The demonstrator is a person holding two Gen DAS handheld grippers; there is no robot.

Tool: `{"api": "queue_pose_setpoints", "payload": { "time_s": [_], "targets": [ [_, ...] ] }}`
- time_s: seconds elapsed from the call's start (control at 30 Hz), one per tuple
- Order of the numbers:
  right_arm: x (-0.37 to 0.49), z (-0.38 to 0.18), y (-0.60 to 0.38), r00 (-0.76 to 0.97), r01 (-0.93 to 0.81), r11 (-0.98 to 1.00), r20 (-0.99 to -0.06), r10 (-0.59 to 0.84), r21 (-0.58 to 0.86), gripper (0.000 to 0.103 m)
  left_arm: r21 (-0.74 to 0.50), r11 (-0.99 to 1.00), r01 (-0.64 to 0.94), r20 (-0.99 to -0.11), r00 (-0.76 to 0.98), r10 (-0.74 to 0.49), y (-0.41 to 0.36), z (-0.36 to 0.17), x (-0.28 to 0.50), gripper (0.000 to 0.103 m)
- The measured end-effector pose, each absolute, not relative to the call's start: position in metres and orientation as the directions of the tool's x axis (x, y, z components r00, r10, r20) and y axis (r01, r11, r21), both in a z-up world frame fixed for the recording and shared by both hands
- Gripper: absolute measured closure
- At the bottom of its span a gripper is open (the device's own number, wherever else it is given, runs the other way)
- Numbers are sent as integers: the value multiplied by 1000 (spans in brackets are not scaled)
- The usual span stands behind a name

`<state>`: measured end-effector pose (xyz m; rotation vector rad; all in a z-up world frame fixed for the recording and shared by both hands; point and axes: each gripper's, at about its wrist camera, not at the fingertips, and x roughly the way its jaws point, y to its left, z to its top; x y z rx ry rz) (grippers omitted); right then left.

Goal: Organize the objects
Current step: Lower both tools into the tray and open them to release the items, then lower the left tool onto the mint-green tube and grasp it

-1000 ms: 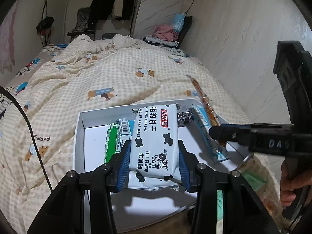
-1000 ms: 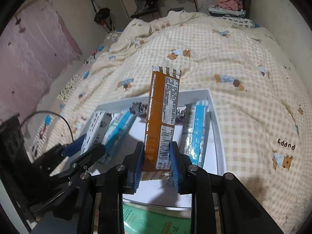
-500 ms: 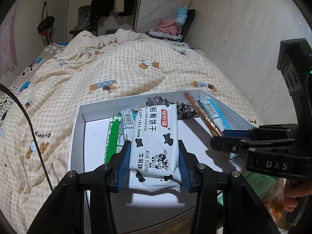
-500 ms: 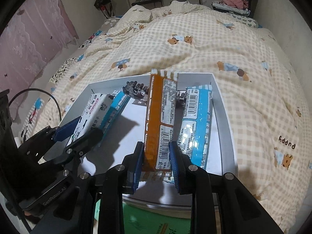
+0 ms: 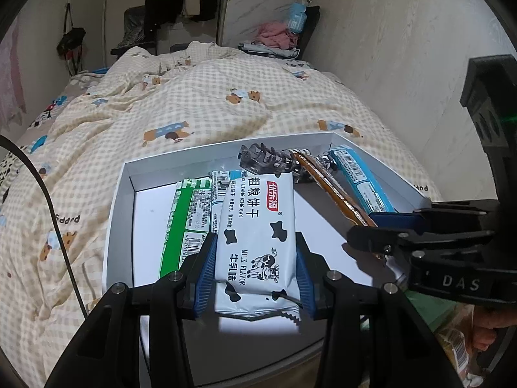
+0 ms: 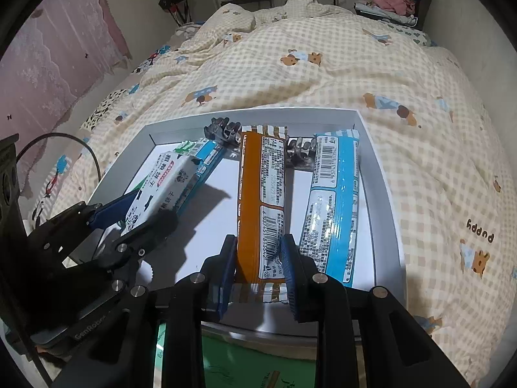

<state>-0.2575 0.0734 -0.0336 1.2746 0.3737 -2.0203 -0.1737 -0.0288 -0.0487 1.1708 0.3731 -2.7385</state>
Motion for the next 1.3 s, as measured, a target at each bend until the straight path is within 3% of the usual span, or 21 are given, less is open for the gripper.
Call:
{"api": "queue_pose_setpoints", "payload": {
  "time_s": [0.3,0.37,0.4,0.47,0.8,1.0,1.2,1.3],
  "targets": [
    [-258,-34,74,-259,701,-702,-872,-415,126,74,-177,-957,228,-726,-687,-29,-30,-49,-174,54],
    [-259,-33,75,-257,698,-704,-872,-417,132,69,-179,-957,230,-726,-687,-29,-31,-49,-174,53],
    [-260,-34,75,-253,695,-706,-873,-417,137,55,-181,-955,233,-729,-684,-29,-31,-50,-174,53],
    [-258,-35,73,-231,705,-692,-871,-433,157,48,-177,-954,242,-734,-678,-36,-32,-51,-175,53],
    [-254,-20,79,-252,713,-680,-841,-479,174,48,-143,-951,276,-727,-681,-88,-34,-42,-168,53],
    [-248,2,85,-243,739,-633,-786,-569,230,48,-173,-948,267,-632,-768,-101,-35,-9,-142,53],
    [-234,40,96,-267,783,-585,-733,-625,214,48,-141,-967,211,-557,-825,-99,-23,30,-109,40],
    [-219,64,109,-275,806,-554,-697,-662,208,47,-167,-971,169,-502,-863,-63,-21,52,-87,28]
  ]
}}
